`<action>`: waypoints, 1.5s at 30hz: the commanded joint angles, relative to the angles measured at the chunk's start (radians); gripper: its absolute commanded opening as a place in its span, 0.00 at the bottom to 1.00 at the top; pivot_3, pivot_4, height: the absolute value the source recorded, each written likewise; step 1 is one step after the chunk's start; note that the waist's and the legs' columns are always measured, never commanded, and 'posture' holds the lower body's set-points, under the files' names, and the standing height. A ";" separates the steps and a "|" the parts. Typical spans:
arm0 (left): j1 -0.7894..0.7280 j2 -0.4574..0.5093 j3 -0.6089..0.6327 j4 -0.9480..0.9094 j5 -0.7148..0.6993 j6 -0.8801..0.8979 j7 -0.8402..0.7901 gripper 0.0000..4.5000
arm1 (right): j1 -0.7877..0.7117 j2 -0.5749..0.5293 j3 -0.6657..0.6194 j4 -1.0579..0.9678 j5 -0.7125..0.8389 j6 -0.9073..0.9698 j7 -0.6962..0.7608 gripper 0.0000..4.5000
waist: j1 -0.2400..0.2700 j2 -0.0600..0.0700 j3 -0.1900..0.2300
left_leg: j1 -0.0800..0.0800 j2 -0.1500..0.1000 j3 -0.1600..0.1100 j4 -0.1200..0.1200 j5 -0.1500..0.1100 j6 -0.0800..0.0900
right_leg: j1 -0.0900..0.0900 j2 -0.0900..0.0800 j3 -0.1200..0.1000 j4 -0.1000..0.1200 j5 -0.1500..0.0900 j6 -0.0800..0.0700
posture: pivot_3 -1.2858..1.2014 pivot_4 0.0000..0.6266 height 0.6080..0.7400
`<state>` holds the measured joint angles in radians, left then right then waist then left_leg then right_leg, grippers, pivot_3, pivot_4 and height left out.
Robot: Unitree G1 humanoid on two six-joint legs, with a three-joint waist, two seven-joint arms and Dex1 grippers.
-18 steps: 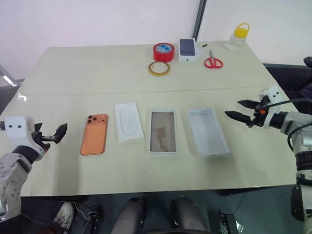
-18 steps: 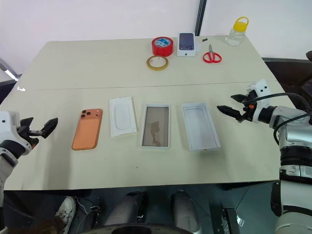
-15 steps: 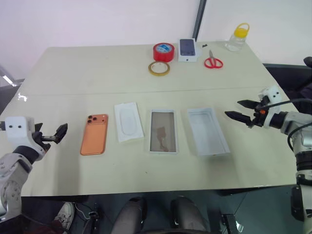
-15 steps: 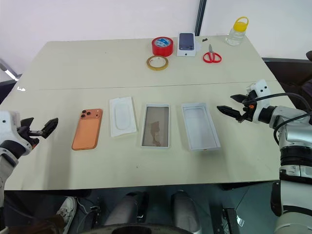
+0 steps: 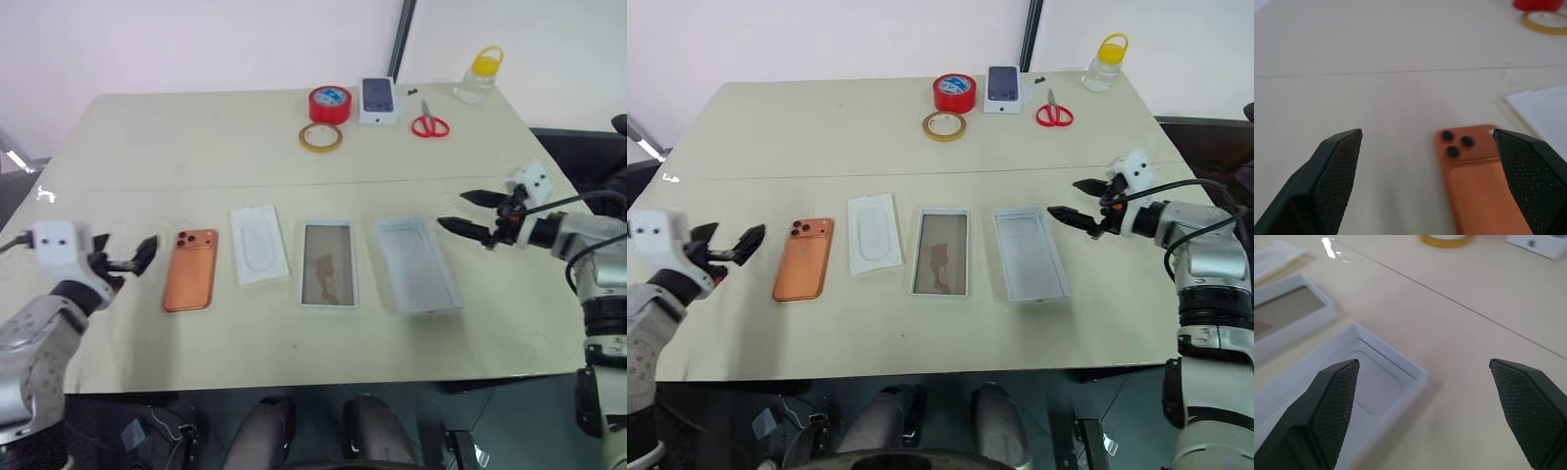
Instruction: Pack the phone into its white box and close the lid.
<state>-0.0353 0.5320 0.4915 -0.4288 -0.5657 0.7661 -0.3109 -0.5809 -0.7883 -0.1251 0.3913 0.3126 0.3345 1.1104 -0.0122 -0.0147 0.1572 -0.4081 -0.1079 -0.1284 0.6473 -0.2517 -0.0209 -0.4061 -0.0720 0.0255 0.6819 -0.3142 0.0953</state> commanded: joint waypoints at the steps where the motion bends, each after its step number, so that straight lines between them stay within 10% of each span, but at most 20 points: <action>1: -0.042 -0.022 -0.118 -0.098 -0.042 0.068 0.015 1.00 | 0.045 0.017 0.015 -0.220 0.058 0.058 0.010 0.99 | 0.000 0.000 0.000 | 0.000 0.000 0.000 0.000 0.000 0.000 | 0.000 0.000 0.000 0.000 0.000 0.000 | 0.52 0.24 1.00; 10: -0.142 -0.204 -0.194 -0.079 -0.111 0.257 0.203 1.00 | 0.154 0.081 0.133 -0.632 0.079 0.210 -0.097 0.99 | 0.003 0.000 0.000 | 0.000 0.000 0.000 0.001 0.000 0.000 | 0.000 0.000 0.000 0.000 0.000 0.000 | 0.52 0.24 1.00; 30: -0.371 -0.458 -0.017 0.070 -0.178 0.640 0.407 1.00 | 0.172 0.114 0.238 -0.747 0.065 0.189 -0.141 0.99 | 0.004 -0.003 0.000 | 0.000 -0.001 -0.001 0.002 0.000 -0.001 | 0.000 0.000 -0.001 0.000 0.000 0.000 | 0.52 0.24 1.00; 40: -0.405 -0.449 -0.002 0.145 -0.130 0.655 0.400 0.02 | 0.191 0.101 0.288 -0.818 0.048 0.205 -0.138 1.00 | 0.004 -0.003 -0.001 | 0.000 -0.001 -0.001 0.002 0.000 -0.001 | 0.001 0.000 -0.001 0.000 0.000 0.000 | 0.52 0.24 1.00; 45: -0.418 -0.458 0.025 0.153 -0.128 0.648 0.406 0.01 | 0.193 0.041 0.347 -0.844 0.023 0.229 -0.097 1.00 | 0.002 -0.003 -0.001 | 0.000 -0.001 -0.001 0.002 0.000 -0.001 | 0.001 0.000 -0.001 0.000 0.000 0.000 | 0.52 0.24 1.00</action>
<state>-0.4444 0.0746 0.5016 -0.2753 -0.6996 1.4148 0.0904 -0.3864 -0.7363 0.2133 -0.4049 0.3412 0.5629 0.9962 -0.0097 -0.0181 0.1566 -0.4081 -0.1085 -0.1293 0.6488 -0.2513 -0.0215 -0.4055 -0.0716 0.0247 0.6821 -0.3143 0.0957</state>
